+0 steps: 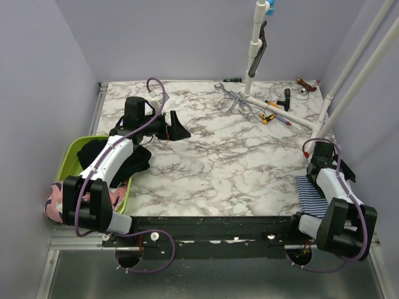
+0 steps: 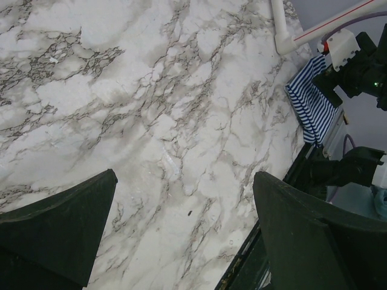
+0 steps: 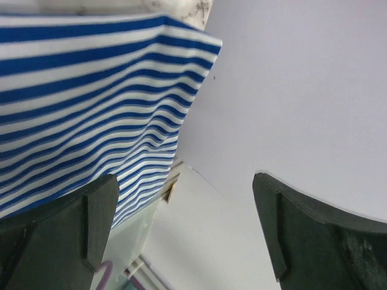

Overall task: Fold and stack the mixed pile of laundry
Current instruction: Move the tank top to the corner of the board, then pick up the shorts from the bin.

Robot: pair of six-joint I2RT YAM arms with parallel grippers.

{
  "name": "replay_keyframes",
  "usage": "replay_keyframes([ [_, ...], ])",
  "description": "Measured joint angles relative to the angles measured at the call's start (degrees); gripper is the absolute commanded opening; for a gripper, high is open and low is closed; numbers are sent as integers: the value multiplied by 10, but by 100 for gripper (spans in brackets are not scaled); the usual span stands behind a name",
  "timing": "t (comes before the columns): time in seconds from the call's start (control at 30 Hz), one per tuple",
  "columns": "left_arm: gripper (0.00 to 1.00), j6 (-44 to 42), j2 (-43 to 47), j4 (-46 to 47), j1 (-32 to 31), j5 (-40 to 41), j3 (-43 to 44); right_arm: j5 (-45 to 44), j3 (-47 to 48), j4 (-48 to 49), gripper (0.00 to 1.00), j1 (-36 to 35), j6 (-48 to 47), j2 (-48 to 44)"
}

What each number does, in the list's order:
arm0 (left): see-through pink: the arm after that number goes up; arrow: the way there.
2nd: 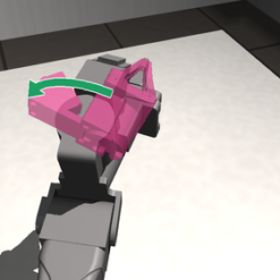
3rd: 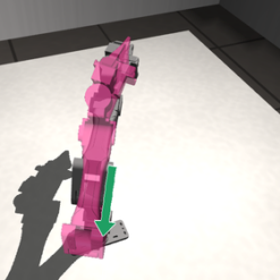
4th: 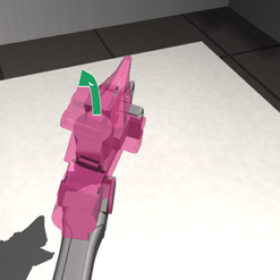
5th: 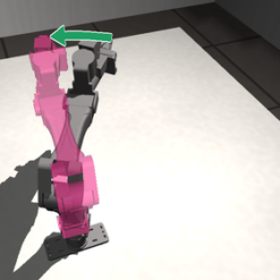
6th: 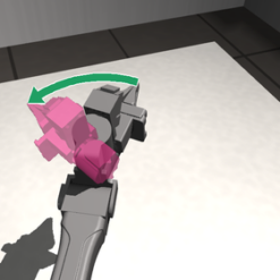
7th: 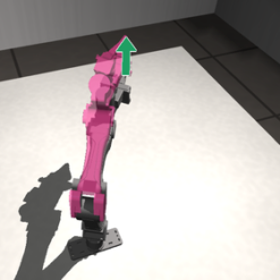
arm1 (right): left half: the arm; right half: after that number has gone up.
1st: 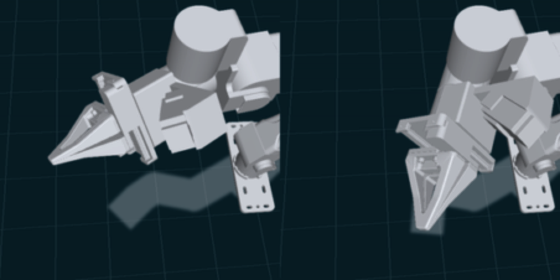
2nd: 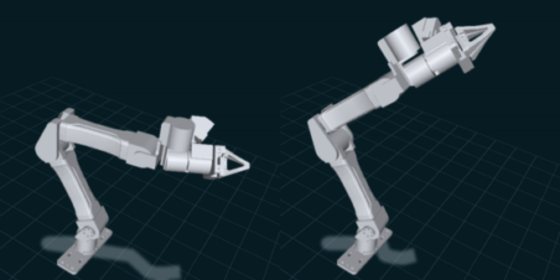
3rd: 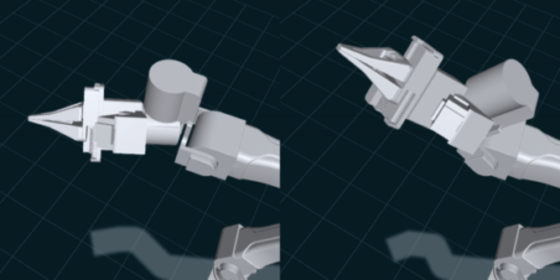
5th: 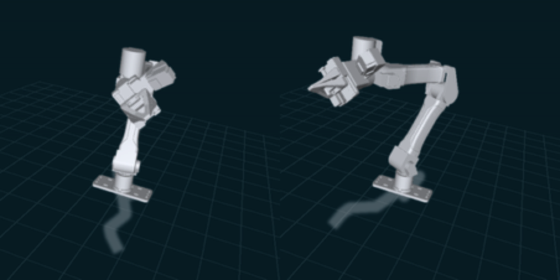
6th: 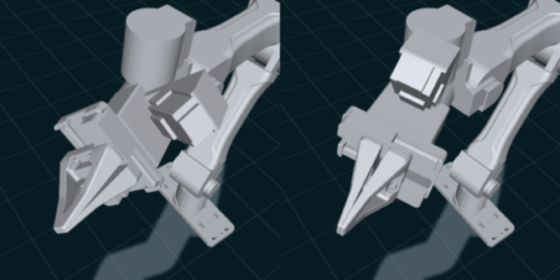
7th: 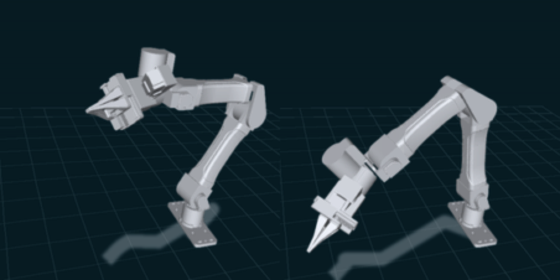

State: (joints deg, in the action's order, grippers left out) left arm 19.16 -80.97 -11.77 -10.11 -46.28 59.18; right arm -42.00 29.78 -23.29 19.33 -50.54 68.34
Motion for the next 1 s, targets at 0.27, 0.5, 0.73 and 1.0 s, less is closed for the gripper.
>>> replay_keyframes([
  [0.27, 98, 0, 0, 1, 0, -1, 0, 59, 27, -105, 100, -66, 3, -82],
  [0.5, 98, 2, 0, 1, 0, -1, 0, 135, 49, -181, 100, -73, -5, -130],
  [0.73, 98, 2, 0, 2, 0, -1, 0, 257, 93, -293, 100, -97, -6, -148],
  [1.0, 99, -2, -2, 0, 0, -1, 0, 419, 161, -248, 100, -100, 4, -163],
])
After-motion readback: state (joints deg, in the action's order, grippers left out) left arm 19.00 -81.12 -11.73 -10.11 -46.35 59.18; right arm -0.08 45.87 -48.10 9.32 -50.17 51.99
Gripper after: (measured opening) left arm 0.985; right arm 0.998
